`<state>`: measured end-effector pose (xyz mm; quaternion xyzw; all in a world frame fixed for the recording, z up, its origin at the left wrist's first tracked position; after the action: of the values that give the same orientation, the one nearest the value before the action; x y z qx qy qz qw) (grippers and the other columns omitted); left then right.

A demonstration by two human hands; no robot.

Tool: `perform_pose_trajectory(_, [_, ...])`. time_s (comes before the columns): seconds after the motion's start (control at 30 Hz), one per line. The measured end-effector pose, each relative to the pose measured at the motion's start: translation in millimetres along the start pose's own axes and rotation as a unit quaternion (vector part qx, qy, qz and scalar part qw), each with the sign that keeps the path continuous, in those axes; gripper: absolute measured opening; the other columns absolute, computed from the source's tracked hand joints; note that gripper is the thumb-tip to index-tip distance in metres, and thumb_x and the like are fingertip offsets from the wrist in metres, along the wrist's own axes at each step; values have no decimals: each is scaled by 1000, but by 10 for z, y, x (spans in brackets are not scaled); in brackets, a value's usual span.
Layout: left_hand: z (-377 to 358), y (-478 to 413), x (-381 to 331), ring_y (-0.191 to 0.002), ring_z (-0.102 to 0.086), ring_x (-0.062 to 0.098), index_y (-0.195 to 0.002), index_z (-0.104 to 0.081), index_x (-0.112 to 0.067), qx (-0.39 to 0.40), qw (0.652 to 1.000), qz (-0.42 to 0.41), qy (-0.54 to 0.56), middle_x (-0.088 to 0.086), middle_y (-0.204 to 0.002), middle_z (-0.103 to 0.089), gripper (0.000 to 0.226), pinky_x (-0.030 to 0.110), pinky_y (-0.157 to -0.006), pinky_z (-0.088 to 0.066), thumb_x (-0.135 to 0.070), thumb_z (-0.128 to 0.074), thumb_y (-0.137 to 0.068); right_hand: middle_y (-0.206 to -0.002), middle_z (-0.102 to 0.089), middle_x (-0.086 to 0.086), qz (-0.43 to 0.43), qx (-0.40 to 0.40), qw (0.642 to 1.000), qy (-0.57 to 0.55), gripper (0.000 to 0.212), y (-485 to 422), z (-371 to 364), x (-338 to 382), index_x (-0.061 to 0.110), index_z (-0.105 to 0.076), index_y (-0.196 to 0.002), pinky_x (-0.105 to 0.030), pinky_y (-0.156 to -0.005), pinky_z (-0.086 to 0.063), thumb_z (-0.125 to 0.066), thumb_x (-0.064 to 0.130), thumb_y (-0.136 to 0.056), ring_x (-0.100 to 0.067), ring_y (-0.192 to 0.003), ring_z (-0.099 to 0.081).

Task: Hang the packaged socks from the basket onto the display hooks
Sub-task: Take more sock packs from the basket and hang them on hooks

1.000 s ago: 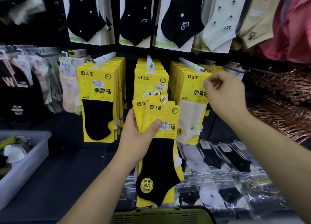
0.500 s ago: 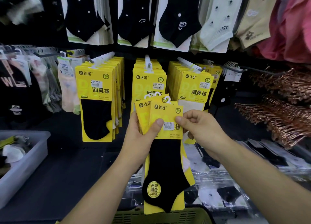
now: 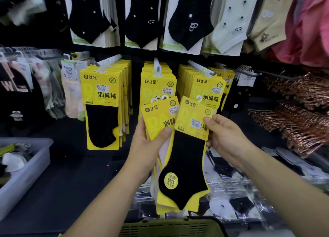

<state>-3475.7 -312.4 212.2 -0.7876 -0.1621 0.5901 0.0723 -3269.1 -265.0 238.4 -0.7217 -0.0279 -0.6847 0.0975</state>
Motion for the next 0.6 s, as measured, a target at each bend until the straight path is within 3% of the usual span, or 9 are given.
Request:
perform_pose_trajectory(0.1, [52,-21,6,-109,-76,7,-125,-63,-34,-13,999,-11,-33,-14,-116,-80,38,18,-83,-60,-18,-77,-93,-93,-68,-19,48,-68,996,37,15,-42,205,157,8,-58,-96,-32,-55,-45,-54,21,-102,-30,-77,-57])
perform_pose_trajectory(0.2, [127,-40,16,-105,-77,6,-122,-62,-34,-29,998,-16,-54,-15,-112,-80,39,18,-79,-60,-12,-77,-94,-91,-76,-7,101,-160,982,12,12,-82,492,420,15,-67,-93,-37,-69,-56,-59,20,-100,-20,-78,-70])
perform_pose_trajectory(0.27, [183,-59,-20,-102,-77,5,-119,-62,-35,-49,996,-30,-63,-17,-109,-80,37,18,-77,-60,-12,-78,-94,-91,-76,-4,123,-189,974,23,13,-125,621,564,19,-68,-91,-39,-75,-56,-59,22,-100,-19,-82,-70])
perform_pose_trajectory(0.43, [315,-83,-117,-100,-75,-2,-117,-58,-43,-95,991,-60,-77,-24,-108,-78,41,13,-75,-58,-15,-79,-95,-80,-75,3,139,-198,969,49,12,-242,665,682,19,-65,-94,-39,-67,-52,-57,24,-101,-20,-77,-67])
perform_pose_trajectory(0.6, [374,-67,-157,-113,-73,6,-122,-56,-48,-113,986,-80,-90,-16,-121,-76,46,31,-92,-59,-17,-78,-96,-81,-77,1,125,-149,981,23,11,-227,538,526,14,-61,-99,-25,-53,-55,-52,20,-104,-12,-72,-72])
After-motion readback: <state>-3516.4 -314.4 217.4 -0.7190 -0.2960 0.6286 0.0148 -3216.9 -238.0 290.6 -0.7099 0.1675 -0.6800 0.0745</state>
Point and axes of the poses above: each hand's wrist, its own y-axis away from the middle knuckle, its own z-axis out of the back of the hand, x = y × z, the point moved 10 cm from there along -y, towards the middle knuckle
